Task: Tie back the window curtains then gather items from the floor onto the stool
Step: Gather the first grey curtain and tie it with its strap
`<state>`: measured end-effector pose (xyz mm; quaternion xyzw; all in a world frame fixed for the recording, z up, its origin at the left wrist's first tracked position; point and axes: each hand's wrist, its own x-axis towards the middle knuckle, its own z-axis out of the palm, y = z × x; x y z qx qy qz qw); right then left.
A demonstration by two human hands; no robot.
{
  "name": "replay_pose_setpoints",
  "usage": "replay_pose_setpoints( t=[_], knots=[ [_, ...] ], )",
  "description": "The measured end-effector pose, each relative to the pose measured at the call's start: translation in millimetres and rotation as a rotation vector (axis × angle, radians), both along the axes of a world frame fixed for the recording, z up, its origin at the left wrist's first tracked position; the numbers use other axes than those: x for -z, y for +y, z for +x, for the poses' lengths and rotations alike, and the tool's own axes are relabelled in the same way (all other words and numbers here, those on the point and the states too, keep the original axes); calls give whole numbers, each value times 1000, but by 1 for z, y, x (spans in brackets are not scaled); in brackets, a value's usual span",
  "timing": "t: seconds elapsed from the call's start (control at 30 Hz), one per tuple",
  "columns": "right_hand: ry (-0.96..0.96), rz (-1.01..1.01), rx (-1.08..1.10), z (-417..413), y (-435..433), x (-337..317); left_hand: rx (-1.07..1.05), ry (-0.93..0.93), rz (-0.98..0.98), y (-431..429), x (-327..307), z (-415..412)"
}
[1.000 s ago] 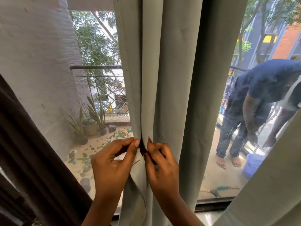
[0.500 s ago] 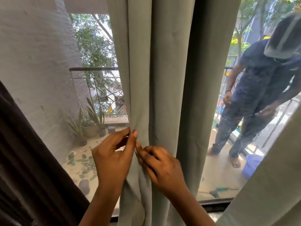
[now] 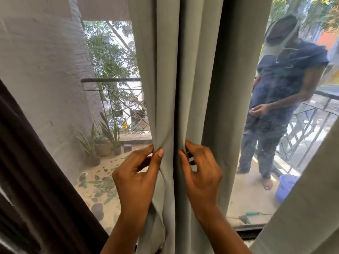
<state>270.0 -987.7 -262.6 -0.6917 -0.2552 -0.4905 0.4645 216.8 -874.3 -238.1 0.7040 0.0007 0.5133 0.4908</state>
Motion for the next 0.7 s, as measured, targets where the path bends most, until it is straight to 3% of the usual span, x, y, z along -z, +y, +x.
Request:
replay_pose_setpoints(
  t=[0.23, 0.3, 0.47, 0.7],
  knots=[
    [4, 31, -119, -29, 6, -5, 132, 11, -233, -10, -7, -10],
    [22, 69, -148, -33, 6, -5, 81, 7, -178, -8, -7, -11],
    [22, 115, -128, -42, 3, -5, -166, 16, 168, 9, -3, -4],
    [125, 237, 5, -19, -10, -14, -297, 50, 178, 32, -7, -7]
  ],
)
